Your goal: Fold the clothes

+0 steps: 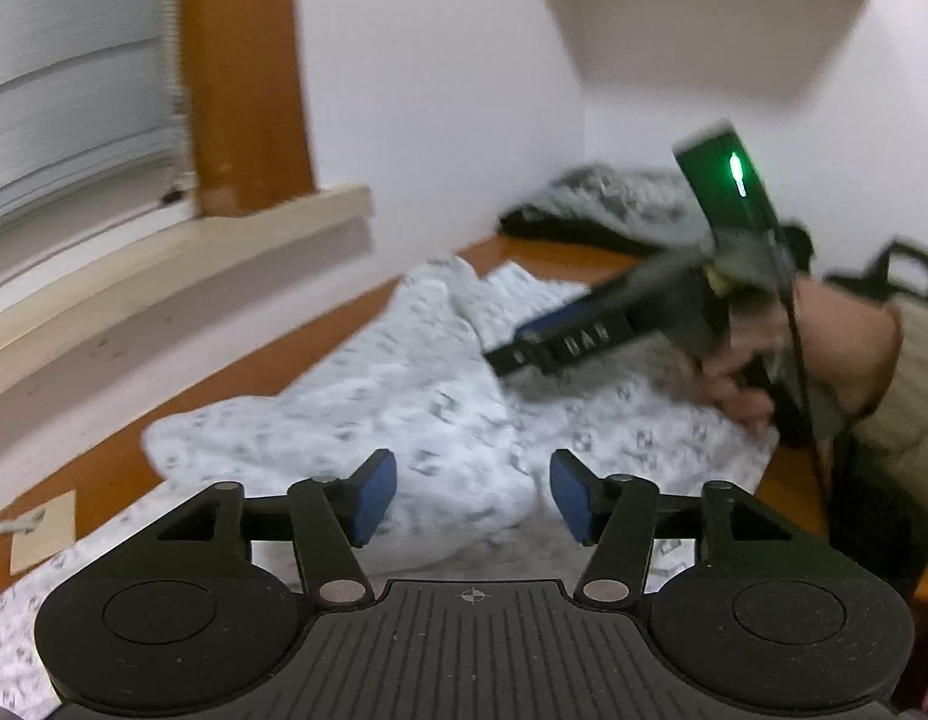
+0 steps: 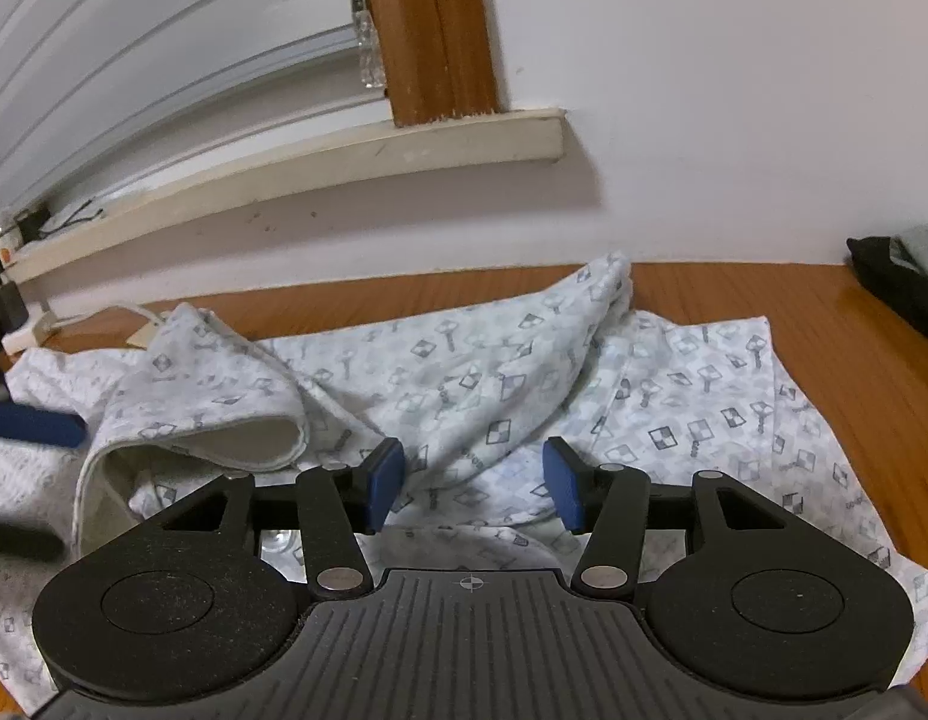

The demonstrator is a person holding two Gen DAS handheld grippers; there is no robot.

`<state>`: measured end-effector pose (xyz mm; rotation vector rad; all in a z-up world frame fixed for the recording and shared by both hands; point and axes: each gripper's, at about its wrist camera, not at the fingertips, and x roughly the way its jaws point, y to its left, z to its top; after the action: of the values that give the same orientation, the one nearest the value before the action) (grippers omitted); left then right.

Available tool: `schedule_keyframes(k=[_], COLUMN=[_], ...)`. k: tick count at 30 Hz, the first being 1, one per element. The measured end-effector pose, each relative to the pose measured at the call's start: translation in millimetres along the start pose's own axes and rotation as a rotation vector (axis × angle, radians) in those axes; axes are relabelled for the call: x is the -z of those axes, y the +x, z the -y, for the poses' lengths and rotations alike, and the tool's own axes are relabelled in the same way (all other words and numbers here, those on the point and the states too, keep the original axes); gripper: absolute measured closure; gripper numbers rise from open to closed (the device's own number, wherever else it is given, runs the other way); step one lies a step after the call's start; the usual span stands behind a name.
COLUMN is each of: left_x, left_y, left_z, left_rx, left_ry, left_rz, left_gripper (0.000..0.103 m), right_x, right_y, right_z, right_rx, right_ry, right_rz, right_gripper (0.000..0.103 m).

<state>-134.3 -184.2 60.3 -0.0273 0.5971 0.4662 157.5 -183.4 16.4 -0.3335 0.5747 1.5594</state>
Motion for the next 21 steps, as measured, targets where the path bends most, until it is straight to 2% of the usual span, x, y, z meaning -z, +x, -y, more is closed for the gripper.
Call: schedule_keyframes(k=[2, 3, 4, 5, 6, 7, 8, 10, 15, 21], left_x=[1, 2, 3, 4, 4, 4, 4, 4, 8, 43], left_y=[11, 13, 15, 14, 10, 5, 0, -18, -81, -173], left_z=[5, 5, 4, 0, -7, -14, -21, -41, -115, -188], left_rx=[-0.018, -0.034, -0.05, -0.06, -0.051, -0.041, -0.033, -0.058, -0.134, -0.25], left_ry=[0.036, 0.046, 0.055, 0.053, 0.034, 0.014, -0.006, -0.051, -0.252, -0.423], left_rz=[-0.03, -0.036, -0.042, -0.038, -0.031, -0.024, -0.017, 0.018, 0.124, 0.202], left_gripper=[0.028, 0.029, 0.036, 0.048, 0.056, 0.077, 0.088, 0.089, 0.09, 0.09], right_x=[0, 0, 0, 0, 0, 0, 1, 1, 2, 4], right_y=[-1, -1, -2, -2, -3, -4, -5, -7, -13, -20], right_z=[1, 2, 3, 4, 5, 7, 8, 10, 15, 28], right_rx=[0.007, 0.012, 0.014, 0.012, 0.013, 0.016, 0.016, 0.019, 0.029, 0.018], right_ry=[0.008, 0.015, 0.022, 0.03, 0.041, 0.051, 0.059, 0.074, 0.105, 0.192], right_rz=[0.006, 0.009, 0.013, 0.017, 0.02, 0.026, 0.032, 0.045, 0.085, 0.138], right_gripper=[0.048, 0.047, 0.047, 0.046, 0.046, 0.046, 0.046, 0.046, 0.046, 0.046])
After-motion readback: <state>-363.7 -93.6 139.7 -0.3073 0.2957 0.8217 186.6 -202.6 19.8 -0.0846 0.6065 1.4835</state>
